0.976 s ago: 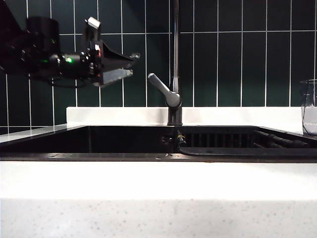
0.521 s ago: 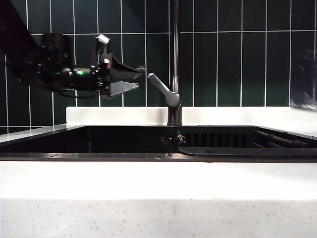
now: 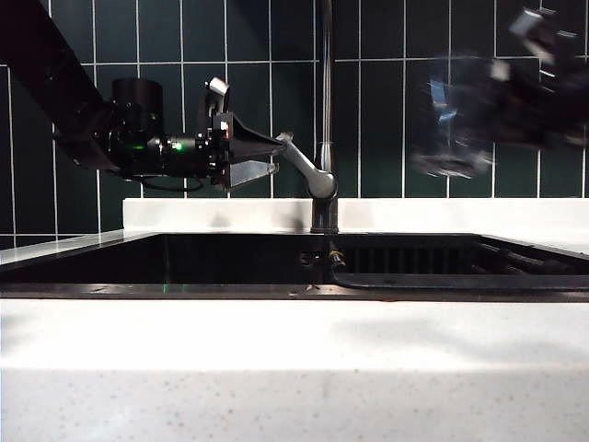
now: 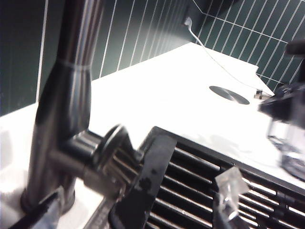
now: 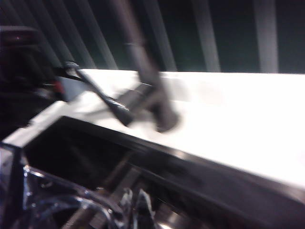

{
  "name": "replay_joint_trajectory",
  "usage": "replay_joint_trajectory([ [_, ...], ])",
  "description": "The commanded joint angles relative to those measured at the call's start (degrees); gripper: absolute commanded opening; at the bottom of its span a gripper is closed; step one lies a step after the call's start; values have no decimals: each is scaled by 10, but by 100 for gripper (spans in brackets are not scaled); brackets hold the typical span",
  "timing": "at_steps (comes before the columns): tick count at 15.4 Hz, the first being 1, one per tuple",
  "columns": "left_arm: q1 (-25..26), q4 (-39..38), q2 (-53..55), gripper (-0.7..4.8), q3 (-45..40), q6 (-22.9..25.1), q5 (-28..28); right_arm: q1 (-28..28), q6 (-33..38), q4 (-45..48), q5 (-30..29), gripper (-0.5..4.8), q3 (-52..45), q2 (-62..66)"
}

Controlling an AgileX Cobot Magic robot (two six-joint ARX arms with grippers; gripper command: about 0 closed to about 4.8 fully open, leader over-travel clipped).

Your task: Pick up the mug next to the sink, go to the faucet to get some water, pour the water into the sink, and finally put the mug back to its place.

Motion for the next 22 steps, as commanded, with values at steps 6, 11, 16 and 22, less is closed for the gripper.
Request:
replay_joint_trajectory([
  [6, -5, 6, -2, 366, 6, 16, 43, 118, -73, -299, 32, -5, 233, 14],
  [11, -6, 2, -1, 336, 17, 59, 53, 155, -71, -332, 43, -5, 306, 58],
  [16, -3, -85, 28, 344, 74, 85, 62, 161, -75, -341, 39, -5, 345, 85],
  [22, 13, -67, 29, 377, 75, 106, 42, 161, -87, -342, 41, -5, 345, 86],
])
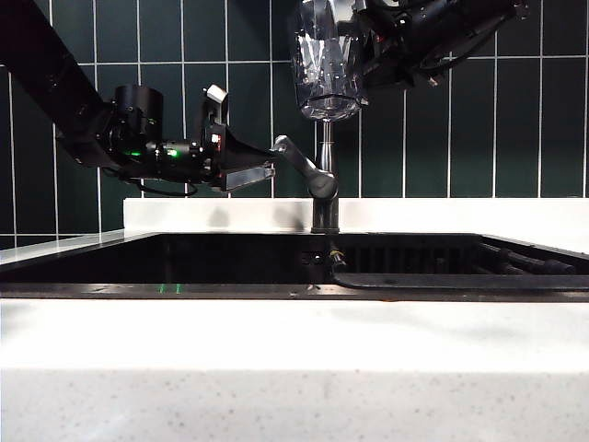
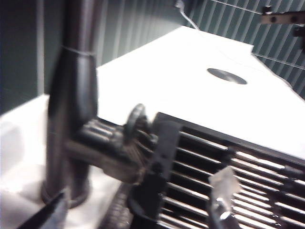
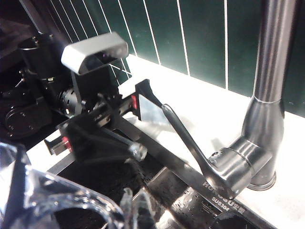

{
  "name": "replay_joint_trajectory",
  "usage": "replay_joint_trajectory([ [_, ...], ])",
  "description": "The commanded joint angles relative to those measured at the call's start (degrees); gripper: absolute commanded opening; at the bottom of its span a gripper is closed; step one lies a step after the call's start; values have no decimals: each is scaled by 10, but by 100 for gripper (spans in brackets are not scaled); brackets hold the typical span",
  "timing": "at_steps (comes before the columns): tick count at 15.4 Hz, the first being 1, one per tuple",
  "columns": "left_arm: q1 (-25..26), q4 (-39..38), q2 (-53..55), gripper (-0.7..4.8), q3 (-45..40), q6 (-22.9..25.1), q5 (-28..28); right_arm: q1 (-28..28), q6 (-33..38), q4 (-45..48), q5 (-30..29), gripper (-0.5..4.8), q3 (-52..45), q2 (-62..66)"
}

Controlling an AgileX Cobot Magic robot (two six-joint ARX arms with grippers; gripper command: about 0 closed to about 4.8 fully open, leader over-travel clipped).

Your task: Pick up the mug next to the sink, go to the faucet to get some water, pour the water into the sink, and finally put the mug back to its place.

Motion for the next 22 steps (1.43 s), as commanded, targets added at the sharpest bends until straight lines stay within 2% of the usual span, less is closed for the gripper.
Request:
replay_joint_trajectory([
  [1, -4, 40, -3, 376, 4, 9, -6, 1, -2, 16, -4, -5, 3, -2],
  [3, -8, 53, -2, 373, 10, 8, -7, 1, -3, 16, -6, -5, 4, -2],
  [6, -9, 28, 16, 372, 68, -10, -1, 1, -3, 18, -15, -5, 7, -2],
  [12, -14, 6, 16, 367, 68, -6, 33, 1, -1, 12, -30, -5, 54, -2],
  [22, -25, 5, 16, 367, 68, -3, 32, 19, 14, 29, -26, -5, 93, 37],
])
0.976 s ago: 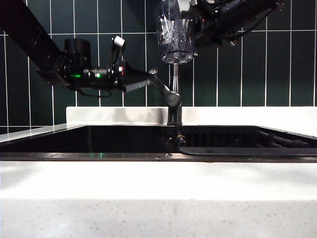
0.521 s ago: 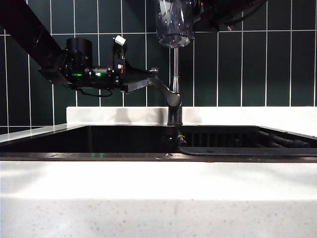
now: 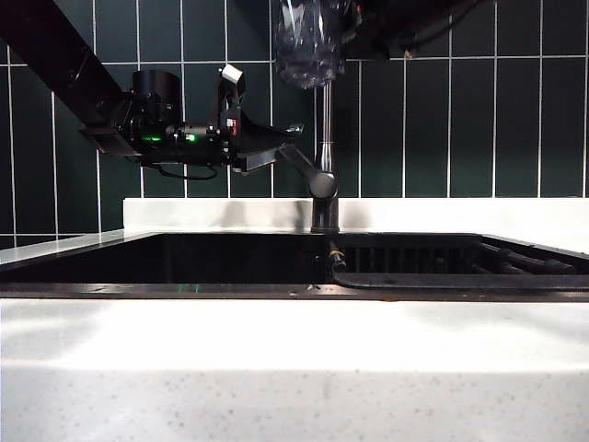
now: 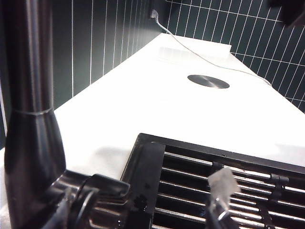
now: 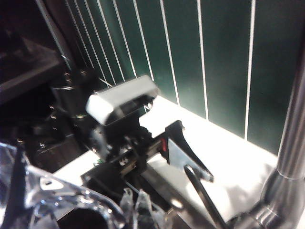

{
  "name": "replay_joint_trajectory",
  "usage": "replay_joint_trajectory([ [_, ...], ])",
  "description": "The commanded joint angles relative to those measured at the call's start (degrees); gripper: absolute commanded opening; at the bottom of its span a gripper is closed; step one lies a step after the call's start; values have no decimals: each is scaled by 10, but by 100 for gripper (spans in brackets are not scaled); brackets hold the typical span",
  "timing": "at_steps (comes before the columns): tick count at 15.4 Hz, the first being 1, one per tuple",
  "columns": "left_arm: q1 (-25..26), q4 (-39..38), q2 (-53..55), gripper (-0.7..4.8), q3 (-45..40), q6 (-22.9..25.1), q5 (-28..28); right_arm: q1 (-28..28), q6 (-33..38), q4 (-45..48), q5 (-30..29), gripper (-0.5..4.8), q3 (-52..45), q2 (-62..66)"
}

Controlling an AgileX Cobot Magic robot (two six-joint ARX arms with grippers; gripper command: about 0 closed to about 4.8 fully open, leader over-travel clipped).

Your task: Pick up the mug next to the sink, go to the faucet to get some water, pour the water into the sink, and finally put the mug back to its place.

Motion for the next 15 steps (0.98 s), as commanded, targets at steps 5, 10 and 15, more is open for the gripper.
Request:
replay_joint_trajectory([
  [5, -1, -8, -2, 366, 1, 13, 4, -2, 3, 18, 10, -5, 29, 7],
  [10, -1, -13, 5, 366, 2, 17, 4, -4, 2, 4, 9, -5, 39, 7],
  [15, -1, -11, 7, 327, 2, 26, 36, -4, -3, 1, 10, -5, 39, 7],
])
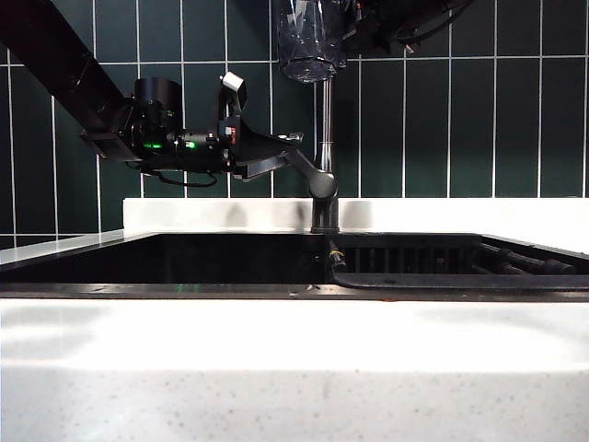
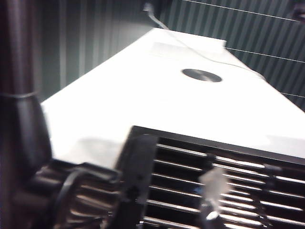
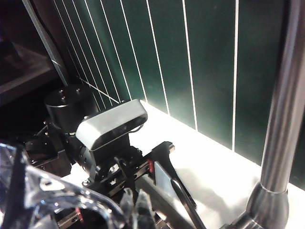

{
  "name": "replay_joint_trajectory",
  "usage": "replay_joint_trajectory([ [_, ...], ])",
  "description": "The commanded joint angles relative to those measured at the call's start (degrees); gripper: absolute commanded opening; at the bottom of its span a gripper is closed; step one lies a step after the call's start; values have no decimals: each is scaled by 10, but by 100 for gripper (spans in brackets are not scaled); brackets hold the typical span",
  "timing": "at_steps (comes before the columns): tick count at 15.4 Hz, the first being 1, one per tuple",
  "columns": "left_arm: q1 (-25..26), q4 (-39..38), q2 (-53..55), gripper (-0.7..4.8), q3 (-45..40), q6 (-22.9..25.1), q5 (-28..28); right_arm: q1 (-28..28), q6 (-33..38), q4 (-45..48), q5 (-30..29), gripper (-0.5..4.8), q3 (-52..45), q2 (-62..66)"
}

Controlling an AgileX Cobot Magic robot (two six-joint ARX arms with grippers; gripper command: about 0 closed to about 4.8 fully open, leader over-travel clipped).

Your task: Pick up the mug next to the sink, go to the faucet to get some water, pour the water into the sink, and finally put the mug back to its place.

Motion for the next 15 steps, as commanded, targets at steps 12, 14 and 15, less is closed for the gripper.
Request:
replay_joint_trajectory([
  [12, -5, 10, -1, 305, 3, 5, 78, 0, -9, 7, -1, -5, 4, -3],
  [14, -5, 11, -1, 310, 3, 13, 20, 0, -9, 5, -1, -5, 4, -3],
  [15, -5, 12, -1, 311, 3, 19, -9, 0, -10, 6, -1, -5, 4, -3],
])
